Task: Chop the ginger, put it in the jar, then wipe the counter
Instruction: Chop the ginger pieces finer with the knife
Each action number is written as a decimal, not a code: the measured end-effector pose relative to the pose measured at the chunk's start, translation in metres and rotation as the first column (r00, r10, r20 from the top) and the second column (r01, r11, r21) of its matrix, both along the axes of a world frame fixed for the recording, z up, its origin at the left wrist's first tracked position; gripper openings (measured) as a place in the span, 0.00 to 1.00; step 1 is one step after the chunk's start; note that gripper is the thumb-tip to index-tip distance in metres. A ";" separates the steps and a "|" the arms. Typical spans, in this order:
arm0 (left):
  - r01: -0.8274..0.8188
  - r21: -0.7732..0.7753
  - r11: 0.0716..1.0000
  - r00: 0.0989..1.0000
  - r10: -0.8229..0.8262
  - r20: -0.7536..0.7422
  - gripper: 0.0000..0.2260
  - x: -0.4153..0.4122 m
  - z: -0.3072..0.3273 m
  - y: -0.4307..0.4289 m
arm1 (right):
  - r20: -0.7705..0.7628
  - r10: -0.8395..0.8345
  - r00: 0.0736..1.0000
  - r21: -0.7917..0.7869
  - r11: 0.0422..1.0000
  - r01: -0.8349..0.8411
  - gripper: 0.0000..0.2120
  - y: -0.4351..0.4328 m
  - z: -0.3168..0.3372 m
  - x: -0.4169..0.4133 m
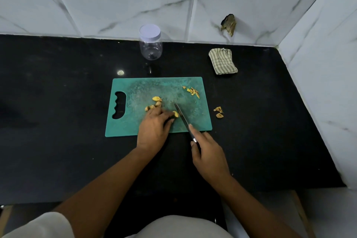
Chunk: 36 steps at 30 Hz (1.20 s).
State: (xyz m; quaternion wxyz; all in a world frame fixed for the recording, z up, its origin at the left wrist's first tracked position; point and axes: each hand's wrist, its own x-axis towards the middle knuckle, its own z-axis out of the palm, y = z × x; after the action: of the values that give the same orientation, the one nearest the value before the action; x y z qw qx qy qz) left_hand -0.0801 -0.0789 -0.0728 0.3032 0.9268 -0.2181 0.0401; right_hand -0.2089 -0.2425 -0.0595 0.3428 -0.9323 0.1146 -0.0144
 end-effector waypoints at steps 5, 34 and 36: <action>0.061 0.054 0.997 0.994 -0.065 0.089 0.13 -0.003 -0.005 0.005 | -0.019 0.011 1.000 -0.023 1.000 -0.012 0.28 -0.001 0.000 0.000; 0.117 0.135 0.984 0.987 -0.130 0.094 0.12 0.004 -0.003 0.011 | 0.000 0.104 0.995 0.012 0.995 -0.104 0.27 -0.021 0.004 0.000; 0.115 0.140 0.984 0.987 -0.128 0.093 0.12 0.004 -0.004 0.011 | -0.001 0.103 0.995 0.020 0.994 -0.103 0.27 -0.022 0.004 0.001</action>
State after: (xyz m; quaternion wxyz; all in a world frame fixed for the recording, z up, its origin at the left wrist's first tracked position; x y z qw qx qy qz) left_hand -0.0756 -0.0682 -0.0764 0.2308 0.9267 -0.2917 0.0538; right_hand -0.2083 -0.2643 -0.0551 0.3521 -0.9336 0.0668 0.0052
